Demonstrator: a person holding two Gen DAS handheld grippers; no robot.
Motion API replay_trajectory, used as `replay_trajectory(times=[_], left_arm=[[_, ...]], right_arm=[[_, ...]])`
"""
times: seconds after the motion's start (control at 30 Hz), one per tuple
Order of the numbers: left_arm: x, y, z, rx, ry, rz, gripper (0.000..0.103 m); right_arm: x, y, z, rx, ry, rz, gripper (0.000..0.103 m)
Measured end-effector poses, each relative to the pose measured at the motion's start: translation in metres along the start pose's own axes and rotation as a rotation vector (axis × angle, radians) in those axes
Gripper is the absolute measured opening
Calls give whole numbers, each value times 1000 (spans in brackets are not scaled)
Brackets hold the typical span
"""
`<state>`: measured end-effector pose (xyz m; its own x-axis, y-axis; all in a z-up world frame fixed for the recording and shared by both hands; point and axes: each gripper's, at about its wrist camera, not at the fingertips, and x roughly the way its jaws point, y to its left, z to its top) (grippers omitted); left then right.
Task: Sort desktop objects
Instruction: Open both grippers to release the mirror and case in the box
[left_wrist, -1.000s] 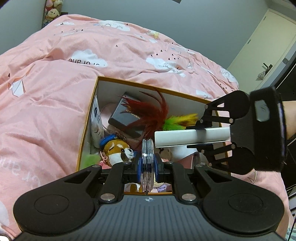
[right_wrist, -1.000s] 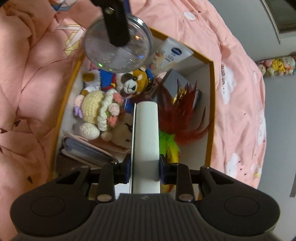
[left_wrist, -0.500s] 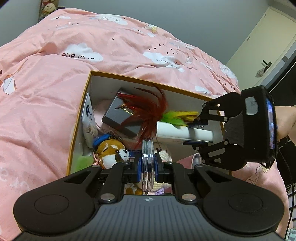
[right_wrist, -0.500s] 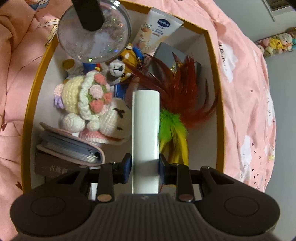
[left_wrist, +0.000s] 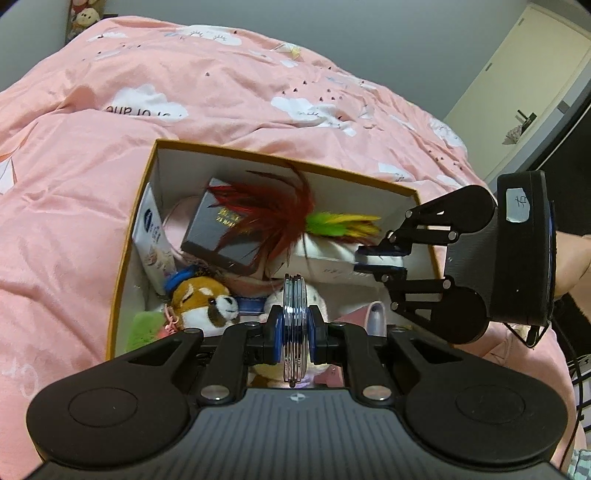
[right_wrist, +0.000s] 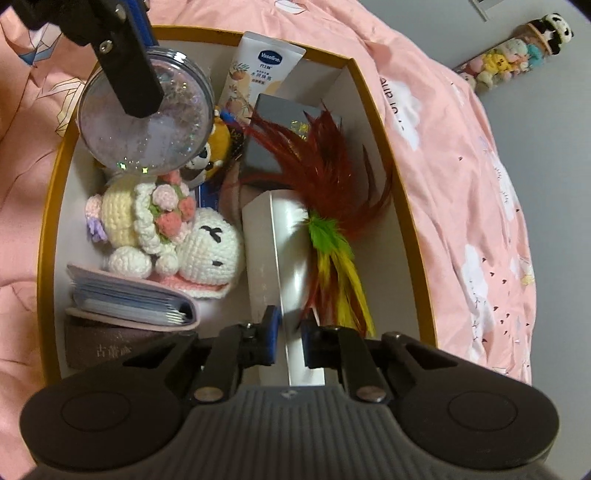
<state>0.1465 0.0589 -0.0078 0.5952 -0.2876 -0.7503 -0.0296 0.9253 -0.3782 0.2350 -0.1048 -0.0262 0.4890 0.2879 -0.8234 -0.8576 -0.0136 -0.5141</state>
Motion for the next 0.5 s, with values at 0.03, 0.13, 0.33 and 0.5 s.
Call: replay_trajectory(times=[0.03, 0.13, 0.33, 0.5], left_arm=[[-1, -1, 0, 3, -3, -8, 15], [-2, -4, 1, 3, -7, -27, 15], [9, -15, -2, 20, 6, -50, 15], [28, -20, -8, 15, 37, -60, 15]], right_arm=[[-3, -4, 0, 27, -16, -9, 12], [-24, -11, -5, 171, -85, -58, 12], [-64, -10, -30, 513, -218, -102, 12], [-84, 14, -43, 650, -298, -136, 12]])
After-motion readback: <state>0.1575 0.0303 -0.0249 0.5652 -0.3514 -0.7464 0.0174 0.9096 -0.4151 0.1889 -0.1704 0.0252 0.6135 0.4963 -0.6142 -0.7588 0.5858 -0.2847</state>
